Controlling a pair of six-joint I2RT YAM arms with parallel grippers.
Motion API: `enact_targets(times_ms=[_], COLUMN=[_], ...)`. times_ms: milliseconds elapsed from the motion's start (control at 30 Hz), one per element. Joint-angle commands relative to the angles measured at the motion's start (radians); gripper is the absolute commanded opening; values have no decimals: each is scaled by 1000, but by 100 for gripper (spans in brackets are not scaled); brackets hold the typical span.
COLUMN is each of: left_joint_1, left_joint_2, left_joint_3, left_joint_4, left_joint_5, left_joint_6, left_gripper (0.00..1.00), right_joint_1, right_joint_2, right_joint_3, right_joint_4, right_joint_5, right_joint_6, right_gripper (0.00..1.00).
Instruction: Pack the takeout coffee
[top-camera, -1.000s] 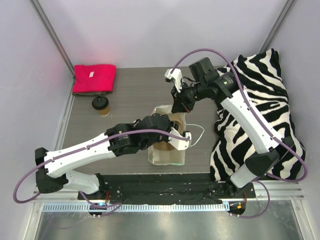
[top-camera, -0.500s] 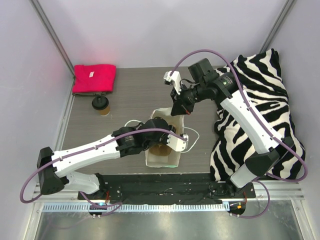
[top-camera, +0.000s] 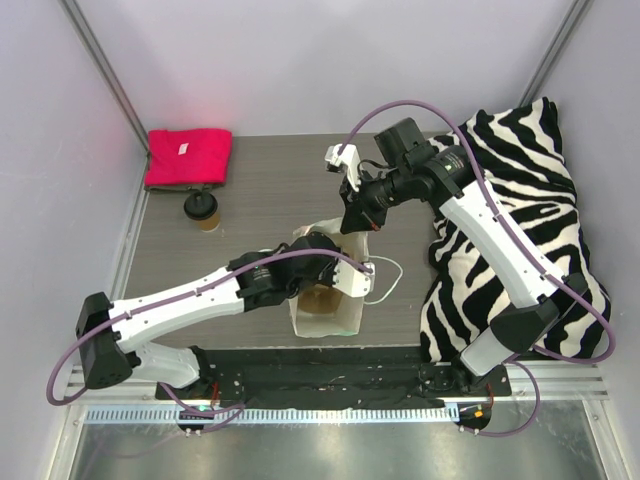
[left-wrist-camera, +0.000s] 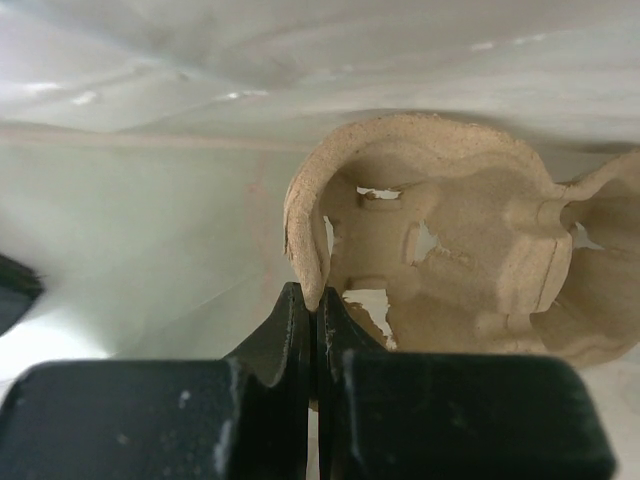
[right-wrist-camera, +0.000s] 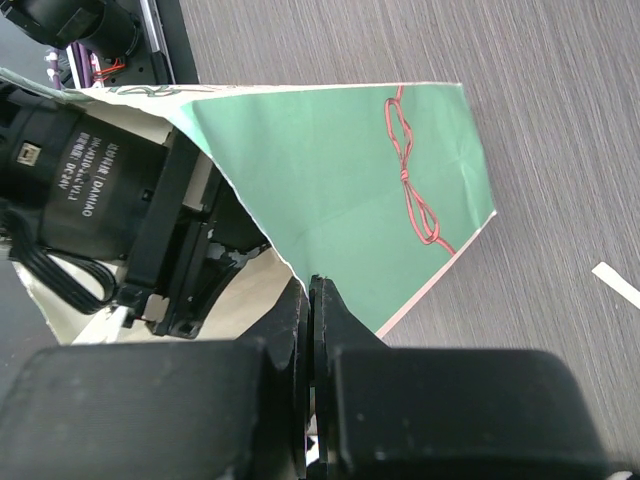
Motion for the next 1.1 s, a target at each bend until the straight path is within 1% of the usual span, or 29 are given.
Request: enact_targets(times_ms=[0, 133, 300, 467, 500, 600, 700, 800, 833, 867, 967, 1067], left_joint_1=[8, 8, 5, -7, -10, -15, -15, -12, -9, -7, 3, 14], left_joint_2=[-1, -14, -45, -51, -54, -59, -53, -11, 15, 24, 38, 32], left_joint_3=[-25, -40, -50, -79, -90, -108, -119, -85, -47, -28, -8, -13], left_joint_4=[65, 103, 143, 166, 180, 200, 175, 79, 9, -24, -50, -38], left_joint_5=[-54, -59, -73, -117, -144, -154, -152, -154, -143, -133, -128, -120], left_joint_6=[-25, -16, 35, 85, 108, 110, 108, 47, 17, -31, -65, -80], left_gripper=[0, 0, 0, 0, 0, 0, 1, 2, 3, 4, 5, 18], right_joint_1=[9, 9, 9, 9, 9, 11, 9, 11, 11, 9, 9, 9], right_joint_2=[-36, -30, -24, -16, -13, -12, -6, 0, -1, -1, 0, 4], right_joint_3=[21, 21, 16, 14, 14, 14, 22, 31, 31, 31, 31, 36], right_joint_4=[4, 2, 2, 2, 2, 7, 7, 7, 5, 5, 2, -1], right_joint_5=[-35, -36, -33, -30, -32, -27, -26, -23, -21, -21, -23, -26], right_joint_6=[-4, -4, -2, 1, 1, 5, 7, 7, 7, 7, 7, 7], right_gripper=[1, 1, 1, 1, 1, 1, 1, 1, 1, 1, 1, 1])
